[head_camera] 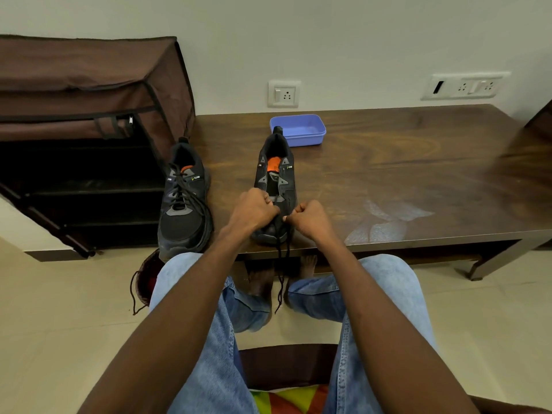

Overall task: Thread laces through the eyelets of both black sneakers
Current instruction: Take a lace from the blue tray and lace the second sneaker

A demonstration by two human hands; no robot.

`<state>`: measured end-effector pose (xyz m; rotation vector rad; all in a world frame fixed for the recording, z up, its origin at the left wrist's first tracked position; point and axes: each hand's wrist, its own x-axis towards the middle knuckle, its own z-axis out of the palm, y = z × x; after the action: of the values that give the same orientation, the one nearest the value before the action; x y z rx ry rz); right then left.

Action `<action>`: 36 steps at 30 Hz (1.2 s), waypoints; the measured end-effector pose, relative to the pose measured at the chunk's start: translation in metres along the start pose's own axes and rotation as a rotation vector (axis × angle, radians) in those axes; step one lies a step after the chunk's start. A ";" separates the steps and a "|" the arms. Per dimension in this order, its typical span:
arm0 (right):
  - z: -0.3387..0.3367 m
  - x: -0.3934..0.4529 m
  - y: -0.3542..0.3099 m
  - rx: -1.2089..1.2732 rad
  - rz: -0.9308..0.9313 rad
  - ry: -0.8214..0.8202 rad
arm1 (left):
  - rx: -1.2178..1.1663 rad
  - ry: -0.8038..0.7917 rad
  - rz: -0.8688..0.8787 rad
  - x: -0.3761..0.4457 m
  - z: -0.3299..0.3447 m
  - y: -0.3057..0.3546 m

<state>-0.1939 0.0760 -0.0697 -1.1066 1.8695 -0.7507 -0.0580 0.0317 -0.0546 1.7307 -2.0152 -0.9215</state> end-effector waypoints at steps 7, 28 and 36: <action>-0.005 0.005 0.001 0.133 0.004 0.173 | -0.741 -0.103 -0.231 0.007 -0.025 -0.006; -0.032 -0.011 -0.018 0.133 0.130 -0.318 | -0.607 -0.240 -0.243 0.008 -0.022 -0.020; -0.035 -0.015 -0.016 0.207 0.170 -0.212 | -0.651 -0.303 -0.259 0.007 -0.020 -0.016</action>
<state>-0.2137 0.0852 -0.0352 -0.8508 1.6429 -0.6838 -0.0346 0.0187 -0.0514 1.5453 -1.4002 -1.7758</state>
